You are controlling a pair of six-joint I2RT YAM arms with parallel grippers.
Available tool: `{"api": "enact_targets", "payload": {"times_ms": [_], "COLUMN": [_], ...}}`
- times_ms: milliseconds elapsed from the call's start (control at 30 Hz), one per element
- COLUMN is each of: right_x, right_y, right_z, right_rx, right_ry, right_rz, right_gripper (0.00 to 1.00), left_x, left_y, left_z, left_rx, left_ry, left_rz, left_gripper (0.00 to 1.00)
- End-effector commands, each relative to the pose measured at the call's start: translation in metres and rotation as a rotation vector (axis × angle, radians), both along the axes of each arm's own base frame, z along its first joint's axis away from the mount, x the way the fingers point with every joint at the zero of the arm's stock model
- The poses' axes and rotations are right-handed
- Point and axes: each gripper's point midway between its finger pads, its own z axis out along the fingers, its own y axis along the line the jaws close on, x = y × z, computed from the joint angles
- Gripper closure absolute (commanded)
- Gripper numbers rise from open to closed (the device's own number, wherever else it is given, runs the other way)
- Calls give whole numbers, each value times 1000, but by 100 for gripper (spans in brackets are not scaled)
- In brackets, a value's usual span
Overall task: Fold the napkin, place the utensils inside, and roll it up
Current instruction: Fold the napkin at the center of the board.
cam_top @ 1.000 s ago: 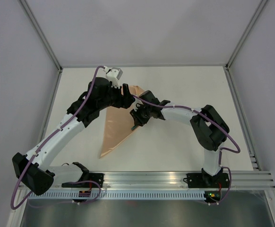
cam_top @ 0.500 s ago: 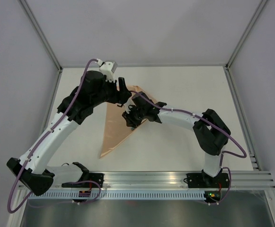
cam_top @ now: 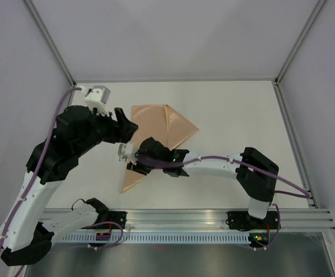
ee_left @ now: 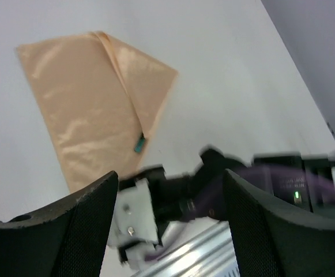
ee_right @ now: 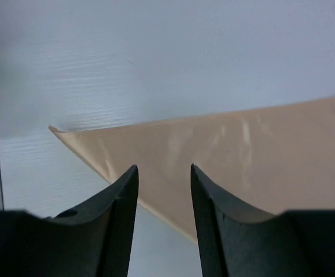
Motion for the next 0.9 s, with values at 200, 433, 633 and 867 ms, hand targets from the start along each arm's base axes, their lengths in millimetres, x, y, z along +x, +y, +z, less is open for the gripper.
{"api": "enact_targets", "payload": {"times_ms": [200, 433, 633, 867], "right_x": [-83, -90, -98, -102], "right_y": [13, 22, 27, 36], "right_z": [-46, -49, -58, -69], "right_rx": [-138, -131, -141, -158], "right_ry": [-244, -292, -328, -374], "right_rz": [262, 274, 301, 316], "right_gripper": [50, 49, 50, 50], "left_x": [23, 17, 15, 13], "left_y": [78, 82, 84, 86], "left_z": [113, 115, 112, 109], "left_rx": [-279, -281, -274, -272], "left_ry": [-385, -398, -402, -402], "left_rz": [465, 459, 460, 468], "left_gripper": [20, 20, 19, 18]}}
